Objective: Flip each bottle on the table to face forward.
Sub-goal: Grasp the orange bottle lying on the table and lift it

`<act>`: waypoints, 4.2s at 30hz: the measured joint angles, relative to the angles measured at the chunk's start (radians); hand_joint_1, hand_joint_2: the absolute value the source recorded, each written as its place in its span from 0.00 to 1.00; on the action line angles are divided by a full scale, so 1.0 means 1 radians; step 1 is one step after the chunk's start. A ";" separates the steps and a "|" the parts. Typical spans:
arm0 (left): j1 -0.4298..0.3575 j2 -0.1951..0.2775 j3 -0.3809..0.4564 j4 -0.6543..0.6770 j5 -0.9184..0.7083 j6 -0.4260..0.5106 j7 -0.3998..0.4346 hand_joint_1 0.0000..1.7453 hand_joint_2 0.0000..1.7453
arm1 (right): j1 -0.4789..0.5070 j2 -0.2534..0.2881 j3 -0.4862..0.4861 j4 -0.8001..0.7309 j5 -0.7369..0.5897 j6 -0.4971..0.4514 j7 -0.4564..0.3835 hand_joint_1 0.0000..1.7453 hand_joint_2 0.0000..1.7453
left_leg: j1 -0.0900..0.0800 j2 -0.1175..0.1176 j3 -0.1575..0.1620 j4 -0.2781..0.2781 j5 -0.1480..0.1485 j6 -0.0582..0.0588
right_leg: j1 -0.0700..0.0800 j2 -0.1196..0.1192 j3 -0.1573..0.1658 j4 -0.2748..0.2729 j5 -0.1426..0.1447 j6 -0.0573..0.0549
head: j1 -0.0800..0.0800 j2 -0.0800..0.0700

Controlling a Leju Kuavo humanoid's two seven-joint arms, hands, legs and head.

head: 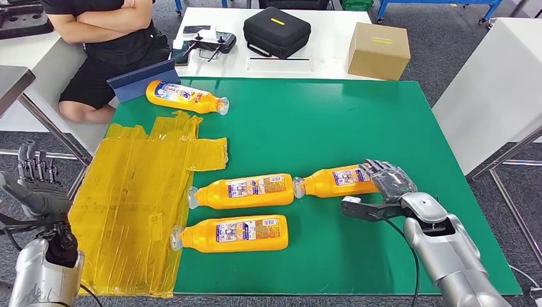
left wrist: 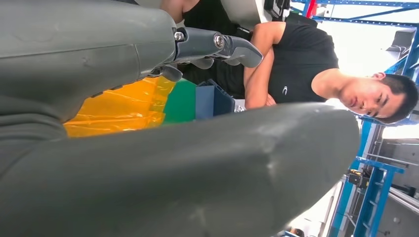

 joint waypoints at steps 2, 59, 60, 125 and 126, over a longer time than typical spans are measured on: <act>-0.001 0.001 0.000 0.000 0.000 0.000 0.001 0.00 0.00 | -0.003 -0.003 0.005 0.006 -0.002 0.001 -0.001 0.00 1.00 | 0.000 0.000 0.000 0.000 0.000 0.000 | 0.000 0.000 0.000 0.000 0.000 0.000 | 0.000 0.000; 0.101 0.054 -0.036 -0.087 0.138 -0.035 0.004 0.00 0.00 | -0.239 0.045 0.270 0.404 -0.144 -0.118 -0.006 0.48 1.00 | 0.000 0.002 0.004 0.000 0.000 0.000 | 0.000 0.001 0.002 0.000 0.002 -0.002 | 0.000 0.000; 0.099 0.054 -0.038 -0.085 0.139 -0.035 0.004 0.00 0.00 | -0.239 0.047 0.271 0.408 -0.144 -0.118 -0.003 0.73 1.00 | 0.000 0.002 0.005 0.000 0.000 0.000 | 0.000 0.002 0.002 0.000 0.002 -0.002 | 0.000 0.000; 0.085 -0.009 -0.013 -0.081 0.037 -0.031 0.005 0.00 0.00 | -0.164 0.017 -0.039 -0.277 -0.148 0.095 0.021 1.00 1.00 | 0.001 0.002 -0.003 0.000 0.004 -0.001 | 0.002 0.002 -0.004 0.000 0.005 -0.005 | 0.000 0.000; 0.082 -0.016 -0.022 -0.079 0.032 -0.030 0.005 0.00 0.25 | -0.164 0.027 -0.043 -0.283 -0.149 0.095 0.021 1.00 1.00 | 0.001 0.002 -0.003 0.000 0.004 -0.001 | 0.002 0.002 -0.004 0.000 0.005 -0.005 | 0.000 0.000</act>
